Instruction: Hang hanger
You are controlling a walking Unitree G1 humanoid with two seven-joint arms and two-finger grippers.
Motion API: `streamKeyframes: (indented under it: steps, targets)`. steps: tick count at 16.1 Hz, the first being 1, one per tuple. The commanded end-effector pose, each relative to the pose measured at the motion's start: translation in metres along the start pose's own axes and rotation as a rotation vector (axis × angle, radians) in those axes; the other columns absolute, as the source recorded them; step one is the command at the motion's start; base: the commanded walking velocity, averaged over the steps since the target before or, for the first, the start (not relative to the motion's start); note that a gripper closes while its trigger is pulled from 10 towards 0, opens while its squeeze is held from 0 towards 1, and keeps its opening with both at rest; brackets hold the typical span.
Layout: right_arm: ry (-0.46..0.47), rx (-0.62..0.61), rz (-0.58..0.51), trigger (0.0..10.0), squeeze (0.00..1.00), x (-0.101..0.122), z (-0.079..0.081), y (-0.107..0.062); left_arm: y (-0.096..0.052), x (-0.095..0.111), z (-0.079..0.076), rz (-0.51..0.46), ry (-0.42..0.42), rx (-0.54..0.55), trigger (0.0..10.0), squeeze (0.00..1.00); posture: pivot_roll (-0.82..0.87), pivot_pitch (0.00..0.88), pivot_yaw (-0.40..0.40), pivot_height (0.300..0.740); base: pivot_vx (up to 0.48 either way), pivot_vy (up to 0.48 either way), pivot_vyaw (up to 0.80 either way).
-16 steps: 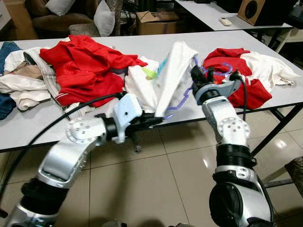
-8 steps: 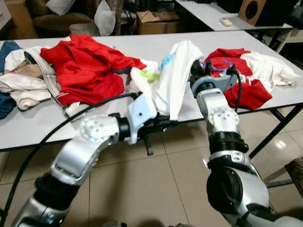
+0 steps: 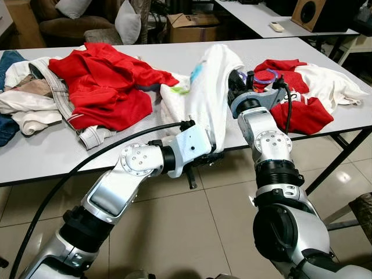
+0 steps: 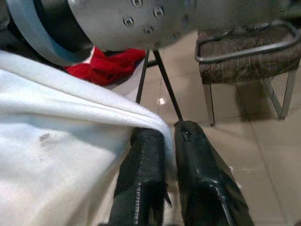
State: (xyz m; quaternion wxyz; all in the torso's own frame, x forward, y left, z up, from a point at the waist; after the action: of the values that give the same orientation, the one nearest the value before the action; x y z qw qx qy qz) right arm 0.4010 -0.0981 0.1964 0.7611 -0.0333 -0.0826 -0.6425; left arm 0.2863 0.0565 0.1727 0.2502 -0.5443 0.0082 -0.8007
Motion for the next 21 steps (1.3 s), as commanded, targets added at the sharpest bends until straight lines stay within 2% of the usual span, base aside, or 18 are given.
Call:
streamKeyframes:
  steps: [1, 3, 4, 5, 6, 8, 10, 11, 12, 13, 14, 15, 17, 18, 21]
  targets:
    - [0.005, 0.080, 0.011, 10.0, 0.00, -0.003, 0.019, 0.002, -0.001, -0.004, -0.005, 0.021, 0.018, -0.023, 10.0, 1.00, -0.12, 0.000, -0.049, 0.740, 0.000, 0.000, 0.00]
    - [-0.169, 0.099, 0.025, 10.0, 0.00, -0.001, 0.021, -0.001, -0.005, -0.009, -0.013, 0.034, 0.004, -0.075, 10.0, 1.00, -0.12, 0.000, -0.044, 0.740, 0.000, 0.000, 0.00]
    - [-0.192, 0.110, 0.025, 10.0, 0.00, 0.001, 0.022, -0.003, -0.007, -0.011, -0.015, 0.030, -0.017, -0.090, 10.0, 1.00, -0.12, 0.000, -0.040, 0.740, 0.000, 0.000, 0.00]
    - [-0.136, 0.136, 0.000, 10.0, 0.00, 0.010, 0.022, -0.009, -0.011, -0.014, -0.020, 0.017, -0.067, -0.103, 10.0, 1.00, -0.12, 0.000, -0.040, 0.740, 0.000, 0.000, 0.00]
    - [-0.127, 0.139, -0.003, 10.0, 0.00, 0.012, 0.022, -0.010, -0.012, -0.014, -0.020, 0.017, -0.071, -0.105, 10.0, 1.00, -0.12, 0.000, -0.042, 0.740, 0.000, 0.000, 0.00]
    - [-0.075, 0.171, -0.038, 10.0, 0.00, 0.032, 0.019, -0.023, -0.022, -0.028, -0.028, 0.045, -0.137, -0.100, 10.0, 1.00, -0.11, 0.000, -0.043, 0.740, 0.000, 0.000, 0.00]
    - [-0.180, 0.199, -0.032, 10.0, 0.00, 0.042, 0.018, -0.037, -0.036, -0.035, -0.022, 0.045, -0.203, -0.021, 10.0, 1.00, -0.09, 0.000, -0.044, 0.740, 0.000, 0.000, 0.00]
    - [-0.301, 0.220, 0.004, 10.0, 0.00, 0.044, 0.019, -0.047, -0.050, -0.040, -0.014, 0.045, -0.249, 0.051, 10.0, 1.00, -0.09, 0.000, -0.043, 0.740, 0.000, 0.000, 0.00]
    - [-0.353, 0.221, 0.016, 10.0, 0.00, 0.044, 0.019, -0.050, -0.054, -0.042, -0.012, 0.046, -0.262, 0.071, 10.0, 1.00, -0.09, 0.000, -0.043, 0.740, 0.000, 0.000, 0.00]
    - [-0.428, 0.235, 0.051, 10.0, 0.00, 0.043, 0.017, -0.061, -0.066, -0.049, -0.008, 0.058, -0.305, 0.119, 10.0, 0.24, -0.10, 0.000, -0.038, 0.740, 0.000, 0.000, 0.80]
    - [-0.475, 0.229, 0.093, 10.0, 0.00, 0.042, 0.014, -0.080, -0.083, -0.053, -0.004, 0.052, -0.357, 0.178, 10.0, 0.00, -0.11, 0.000, -0.031, 0.740, 0.000, 0.000, 0.80]
    - [-0.521, 0.227, 0.118, 10.0, 0.00, 0.042, 0.013, -0.090, -0.090, -0.052, -0.001, 0.030, -0.389, 0.219, 10.0, 0.00, -0.11, 0.000, -0.027, 0.740, 0.000, 0.000, 0.80]
    - [-0.549, 0.184, 0.155, 10.0, 0.00, 0.045, 0.005, -0.108, -0.102, -0.050, 0.004, -0.008, -0.440, 0.323, 10.0, 0.00, -0.11, 0.000, -0.016, 0.740, 0.000, 0.000, 0.80]
    - [-0.556, 0.175, 0.155, 10.0, 0.00, 0.052, 0.002, -0.124, -0.107, -0.047, 0.000, -0.028, -0.473, 0.356, 10.0, 0.00, -0.11, 0.000, -0.008, 0.740, 0.000, 0.000, 0.80]
    - [-0.572, 0.214, 0.197, 10.0, 0.00, 0.049, 0.002, -0.143, -0.110, -0.045, -0.003, -0.034, -0.486, 0.376, 10.0, 0.00, -0.11, 0.000, -0.006, 0.740, 0.000, 0.000, 0.80]
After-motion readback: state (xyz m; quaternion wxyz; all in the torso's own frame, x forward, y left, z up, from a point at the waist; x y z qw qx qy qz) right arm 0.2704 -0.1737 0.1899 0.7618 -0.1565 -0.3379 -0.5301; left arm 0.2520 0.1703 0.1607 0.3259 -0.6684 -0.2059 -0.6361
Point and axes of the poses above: a point about 5 cm out from each wrist's last joint towards the gripper, its own y axis pointing out of the wrist towards the gripper, its own x axis along the axis of the wrist's last joint, z = x × y, the point moved 1 cm from there along y, pointing out of the wrist towards the gripper, and after that the axes turned 1 degree about y, right-handed, at the moved point
